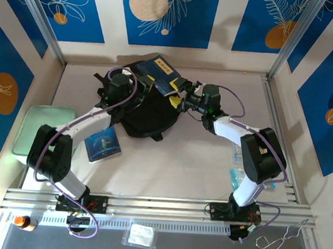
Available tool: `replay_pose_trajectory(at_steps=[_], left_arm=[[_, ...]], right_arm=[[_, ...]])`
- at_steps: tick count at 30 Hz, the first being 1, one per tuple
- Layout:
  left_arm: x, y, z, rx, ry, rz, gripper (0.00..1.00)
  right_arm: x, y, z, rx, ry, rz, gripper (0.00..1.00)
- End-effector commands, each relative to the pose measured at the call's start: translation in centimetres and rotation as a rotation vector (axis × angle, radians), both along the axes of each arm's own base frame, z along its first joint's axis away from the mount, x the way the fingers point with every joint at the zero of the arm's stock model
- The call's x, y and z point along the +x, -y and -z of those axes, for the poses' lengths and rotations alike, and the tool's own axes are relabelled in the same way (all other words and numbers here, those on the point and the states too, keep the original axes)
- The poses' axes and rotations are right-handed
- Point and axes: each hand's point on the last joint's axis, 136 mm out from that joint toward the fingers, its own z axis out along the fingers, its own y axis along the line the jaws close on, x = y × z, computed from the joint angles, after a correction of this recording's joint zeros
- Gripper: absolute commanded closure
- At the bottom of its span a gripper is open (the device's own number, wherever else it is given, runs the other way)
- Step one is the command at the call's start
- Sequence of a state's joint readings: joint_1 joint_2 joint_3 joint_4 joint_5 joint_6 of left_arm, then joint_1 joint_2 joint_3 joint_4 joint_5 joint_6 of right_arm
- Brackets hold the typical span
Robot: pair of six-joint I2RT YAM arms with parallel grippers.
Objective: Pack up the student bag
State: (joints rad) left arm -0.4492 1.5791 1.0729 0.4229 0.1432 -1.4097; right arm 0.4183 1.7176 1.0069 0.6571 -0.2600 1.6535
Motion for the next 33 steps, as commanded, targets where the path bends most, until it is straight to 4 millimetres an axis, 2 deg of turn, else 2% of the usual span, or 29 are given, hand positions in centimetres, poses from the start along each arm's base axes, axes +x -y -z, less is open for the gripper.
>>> replay_pose_trajectory(at_steps=[1, 6, 10, 11, 13, 15, 18, 21, 24, 27, 33], left_arm=[[-0.3, -0.3, -2.3, -0.033, 0.043, -0.021, 1.00], [-0.5, -0.2, -1.9, -0.025, 0.045, -0.006, 1.00], [-1.0, -1.0, -0.9, 0.003, 0.040, -0.011, 1.00], [-1.2, -1.3, -0.5, 0.017, 0.034, -0.012, 0.96], [-1.6, -1.4, -0.1, 0.056, 0.036, 0.013, 0.84], [-2.2, -1.7, 0.6, 0.130, 0.042, 0.047, 0.64], [-3.4, -2.8, 2.9, 0.332, 0.025, 0.093, 0.39], [-4.9, -3.7, 5.6, 0.560, 0.010, 0.183, 0.25], [-6.2, -3.3, 7.7, 0.686, 0.042, 0.306, 0.20], [-7.8, -2.5, 8.8, 0.773, 0.111, 0.429, 0.17], [-9.8, -1.4, 10.6, 1.052, 0.230, 0.654, 0.15]], right_arm=[[1.2, -0.3, -1.4, 0.033, 0.002, 0.057, 0.23], [1.4, -0.8, -2.2, 0.025, 0.038, 0.066, 0.45], [1.0, -0.5, -1.6, -0.011, 0.041, 0.080, 0.70], [0.9, -0.4, -1.6, -0.018, 0.044, 0.084, 0.78], [0.7, -0.4, -1.7, -0.044, 0.073, 0.073, 0.88], [0.4, -0.3, -1.6, -0.094, 0.089, 0.059, 0.95], [-0.5, 0.6, -0.8, -0.199, 0.101, 0.059, 0.99], [-1.7, 3.0, -0.4, -0.329, 0.126, 0.089, 1.00], [-3.0, 5.9, 0.0, -0.461, 0.123, 0.122, 1.00], [-4.2, 8.8, 0.5, -0.503, 0.069, 0.141, 1.00], [-6.6, 12.5, 1.0, -0.565, 0.017, 0.130, 1.00]])
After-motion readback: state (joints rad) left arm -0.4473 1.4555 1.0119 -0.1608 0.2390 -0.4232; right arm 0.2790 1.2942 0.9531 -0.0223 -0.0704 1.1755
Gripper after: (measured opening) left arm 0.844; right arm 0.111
